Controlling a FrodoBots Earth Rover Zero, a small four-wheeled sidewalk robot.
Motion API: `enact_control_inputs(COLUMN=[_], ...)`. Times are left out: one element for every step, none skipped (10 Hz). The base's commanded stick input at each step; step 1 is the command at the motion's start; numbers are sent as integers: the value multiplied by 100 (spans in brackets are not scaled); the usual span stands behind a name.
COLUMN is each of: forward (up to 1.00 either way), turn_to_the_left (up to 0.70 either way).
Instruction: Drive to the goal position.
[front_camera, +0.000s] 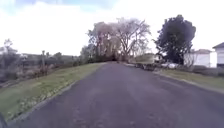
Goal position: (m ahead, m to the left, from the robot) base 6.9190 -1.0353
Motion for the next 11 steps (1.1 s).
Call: enact_control_inputs(forward=[85, 85, 85, 85, 85, 85, 85, 85, 85, 85, 85], turn_to_the_left=[0, 0, 0, 0, 0, 0, 0, 0, 0, 0, 0])
